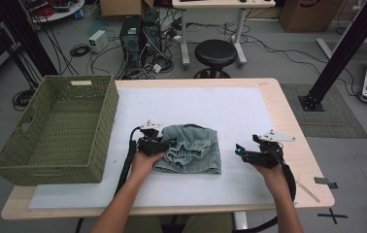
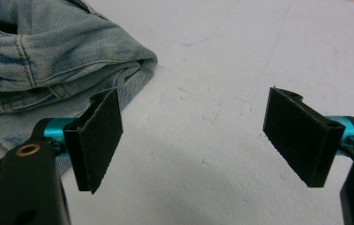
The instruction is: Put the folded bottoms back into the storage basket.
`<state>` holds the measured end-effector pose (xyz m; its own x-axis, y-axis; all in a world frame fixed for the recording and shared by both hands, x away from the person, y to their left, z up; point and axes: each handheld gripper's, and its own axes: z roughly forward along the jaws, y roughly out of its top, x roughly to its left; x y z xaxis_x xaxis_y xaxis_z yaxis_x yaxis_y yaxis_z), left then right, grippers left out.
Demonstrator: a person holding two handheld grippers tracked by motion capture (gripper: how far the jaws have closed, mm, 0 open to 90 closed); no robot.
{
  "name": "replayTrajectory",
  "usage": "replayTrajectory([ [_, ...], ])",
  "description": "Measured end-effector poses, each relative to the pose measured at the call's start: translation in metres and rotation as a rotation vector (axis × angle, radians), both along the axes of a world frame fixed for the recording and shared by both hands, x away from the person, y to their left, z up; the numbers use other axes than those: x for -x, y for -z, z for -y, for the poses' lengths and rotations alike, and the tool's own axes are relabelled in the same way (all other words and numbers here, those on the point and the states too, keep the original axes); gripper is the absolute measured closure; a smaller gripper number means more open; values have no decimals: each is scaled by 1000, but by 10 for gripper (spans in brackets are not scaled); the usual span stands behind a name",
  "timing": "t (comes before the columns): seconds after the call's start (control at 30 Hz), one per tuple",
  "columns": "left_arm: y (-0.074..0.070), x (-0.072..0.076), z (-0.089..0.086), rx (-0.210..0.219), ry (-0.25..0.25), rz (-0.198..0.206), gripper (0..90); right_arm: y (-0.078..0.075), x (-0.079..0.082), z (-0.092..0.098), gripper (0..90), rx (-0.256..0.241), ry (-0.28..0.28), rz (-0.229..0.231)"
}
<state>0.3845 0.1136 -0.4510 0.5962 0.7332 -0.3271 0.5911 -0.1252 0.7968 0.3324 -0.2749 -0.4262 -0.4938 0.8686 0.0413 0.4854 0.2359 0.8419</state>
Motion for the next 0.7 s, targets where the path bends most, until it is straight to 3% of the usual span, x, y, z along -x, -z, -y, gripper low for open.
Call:
replayTrajectory([
  [0.17, -6, 4, -7, 83, 38, 63, 732, 3, -1, -1, 204, -1, 1, -10],
  [0.4, -36, 16, -8, 172, 106, 212, 739, 5, -1, 1, 204, -6, 3, -6],
  [0.7, -65, 24, -13, 209, 163, 307, 740, 4, 0, 3, 204, -4, 9, -10],
])
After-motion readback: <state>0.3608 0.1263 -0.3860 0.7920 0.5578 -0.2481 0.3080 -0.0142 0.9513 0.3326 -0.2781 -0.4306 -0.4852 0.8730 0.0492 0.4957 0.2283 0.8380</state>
